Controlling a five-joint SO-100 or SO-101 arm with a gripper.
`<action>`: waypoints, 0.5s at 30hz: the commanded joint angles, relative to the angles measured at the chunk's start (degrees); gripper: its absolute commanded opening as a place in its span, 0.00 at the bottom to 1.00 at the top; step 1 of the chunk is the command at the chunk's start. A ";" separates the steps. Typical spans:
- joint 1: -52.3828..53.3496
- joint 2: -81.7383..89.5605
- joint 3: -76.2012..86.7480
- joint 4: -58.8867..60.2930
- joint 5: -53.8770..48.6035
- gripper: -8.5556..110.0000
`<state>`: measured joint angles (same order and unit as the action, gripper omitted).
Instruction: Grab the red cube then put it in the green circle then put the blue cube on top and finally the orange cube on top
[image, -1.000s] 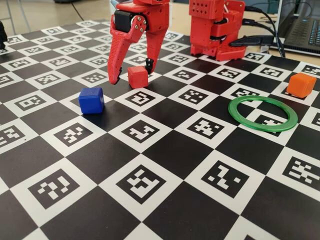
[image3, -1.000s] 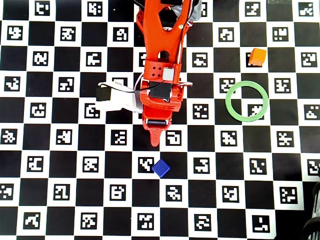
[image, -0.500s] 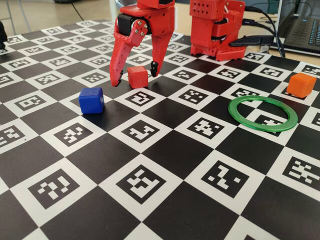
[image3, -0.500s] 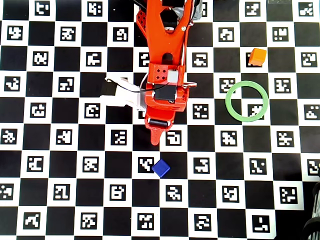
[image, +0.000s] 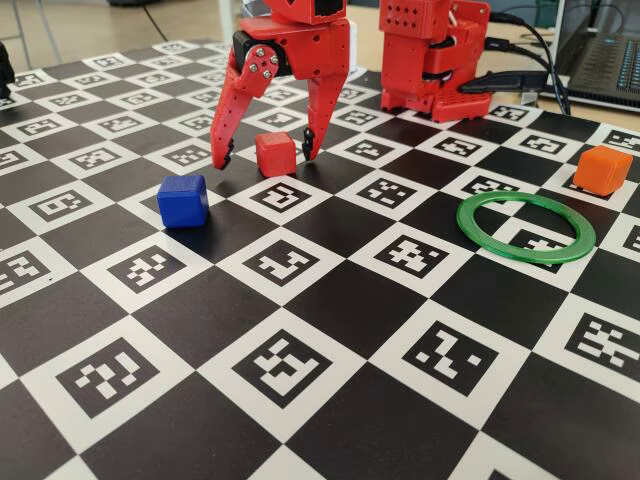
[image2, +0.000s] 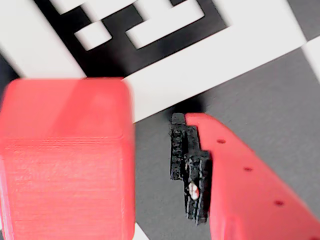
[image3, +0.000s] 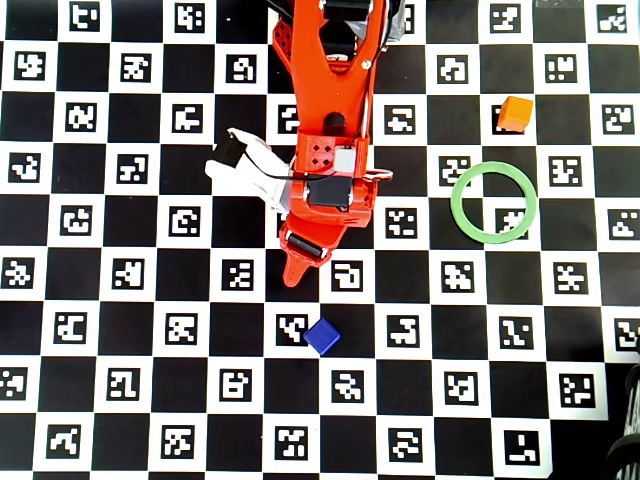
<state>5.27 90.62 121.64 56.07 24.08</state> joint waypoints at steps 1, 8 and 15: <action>0.62 1.05 -3.96 -0.62 0.70 0.45; 0.62 0.88 -4.31 -1.14 0.97 0.45; 0.70 0.97 -4.31 -1.23 0.97 0.42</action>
<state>5.27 90.53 121.64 55.11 24.70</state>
